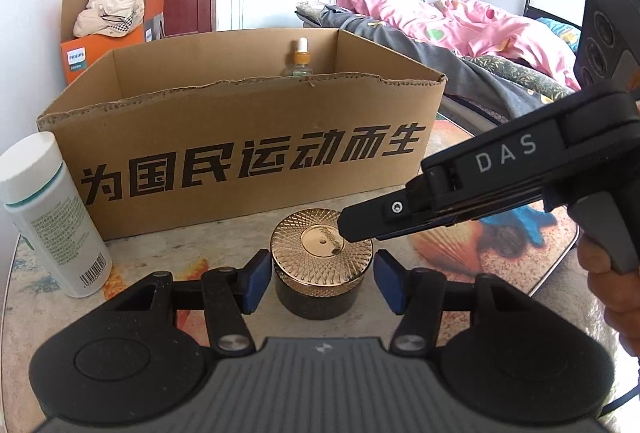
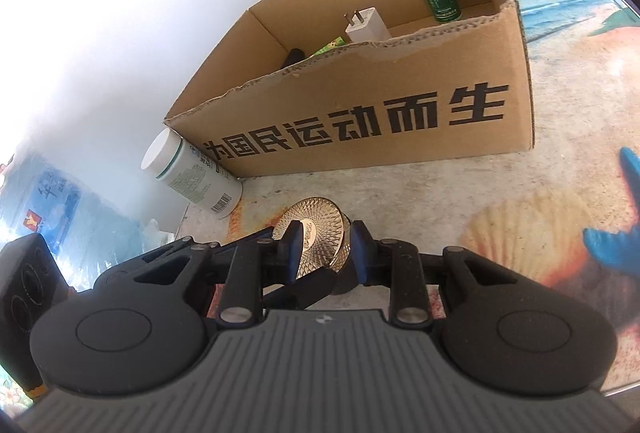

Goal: Organize rigid objects
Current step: 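Close the right tool on the gold jar and carry it into the box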

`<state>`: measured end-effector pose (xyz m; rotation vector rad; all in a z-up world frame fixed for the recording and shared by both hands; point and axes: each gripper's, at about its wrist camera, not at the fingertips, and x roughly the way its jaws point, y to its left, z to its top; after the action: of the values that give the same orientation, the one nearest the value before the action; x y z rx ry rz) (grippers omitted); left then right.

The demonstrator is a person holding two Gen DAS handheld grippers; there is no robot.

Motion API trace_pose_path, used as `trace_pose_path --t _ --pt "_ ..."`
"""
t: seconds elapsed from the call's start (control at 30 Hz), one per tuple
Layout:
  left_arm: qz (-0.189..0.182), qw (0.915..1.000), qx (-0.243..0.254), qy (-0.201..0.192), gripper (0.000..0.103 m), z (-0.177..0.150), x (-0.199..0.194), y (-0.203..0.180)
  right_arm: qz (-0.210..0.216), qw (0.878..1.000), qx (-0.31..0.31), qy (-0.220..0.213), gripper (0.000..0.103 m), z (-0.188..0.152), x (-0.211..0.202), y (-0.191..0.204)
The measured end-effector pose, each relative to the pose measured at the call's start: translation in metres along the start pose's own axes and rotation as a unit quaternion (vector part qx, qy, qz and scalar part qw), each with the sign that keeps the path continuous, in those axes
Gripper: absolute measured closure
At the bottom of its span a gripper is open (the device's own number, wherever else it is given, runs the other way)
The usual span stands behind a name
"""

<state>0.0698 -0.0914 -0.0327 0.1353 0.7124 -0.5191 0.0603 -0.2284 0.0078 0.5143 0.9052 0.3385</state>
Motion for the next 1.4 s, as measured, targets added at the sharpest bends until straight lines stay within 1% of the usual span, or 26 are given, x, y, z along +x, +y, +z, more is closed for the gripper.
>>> trace_pose_path --t 0.1,0.23,0.33,0.63,0.77,0.87,1.0,1.07,1.13,1.23,1.3,1.4 --pt "0.005 0.9998 0.01 0.016 0.042 0.002 0.01 -0.003 0.006 1.0 0.004 0.001 0.077 -0.001 0.002 -0.004" --pt "0.014 0.9994 0.019 0.025 0.043 0.004 0.018 -0.003 0.012 1.0 0.005 0.007 0.077 0.0 0.009 -0.004" --pt "0.021 0.9992 0.02 0.026 0.046 0.003 0.021 -0.005 0.017 1.0 0.006 0.007 0.077 0.0 0.011 -0.004" --pt "0.028 0.9992 0.012 0.028 0.046 0.007 0.022 -0.008 0.015 1.0 -0.003 0.006 0.077 -0.002 0.01 -0.001" --pt "0.032 0.9992 0.012 0.019 0.046 0.01 0.014 -0.012 0.016 1.0 -0.011 -0.002 0.077 -0.001 0.002 0.005" --pt "0.036 0.9993 0.013 0.002 0.046 0.019 -0.001 -0.013 0.022 0.999 -0.026 -0.016 0.076 0.004 -0.011 0.017" --pt "0.054 0.9977 0.029 -0.029 0.046 0.044 -0.028 -0.016 0.037 0.997 -0.06 -0.043 0.076 0.022 -0.035 0.04" --pt "0.066 0.9959 0.039 -0.048 0.046 0.062 -0.041 -0.017 0.044 0.994 -0.083 -0.06 0.076 0.037 -0.049 0.054" --pt "0.068 0.9948 0.037 -0.066 0.046 0.082 -0.05 -0.015 0.049 0.991 -0.102 -0.076 0.076 0.056 -0.062 0.065" --pt "0.054 0.9953 0.02 -0.078 0.046 0.116 -0.053 -0.005 0.044 0.987 -0.125 -0.091 0.076 0.085 -0.072 0.077" --pt "0.042 0.9959 0.009 -0.079 0.046 0.139 -0.047 0.001 0.035 0.985 -0.141 -0.095 0.074 0.107 -0.073 0.081" --pt "0.024 0.9979 -0.007 -0.06 0.046 0.166 -0.025 0.013 0.02 0.986 -0.142 -0.08 0.073 0.139 -0.065 0.076"
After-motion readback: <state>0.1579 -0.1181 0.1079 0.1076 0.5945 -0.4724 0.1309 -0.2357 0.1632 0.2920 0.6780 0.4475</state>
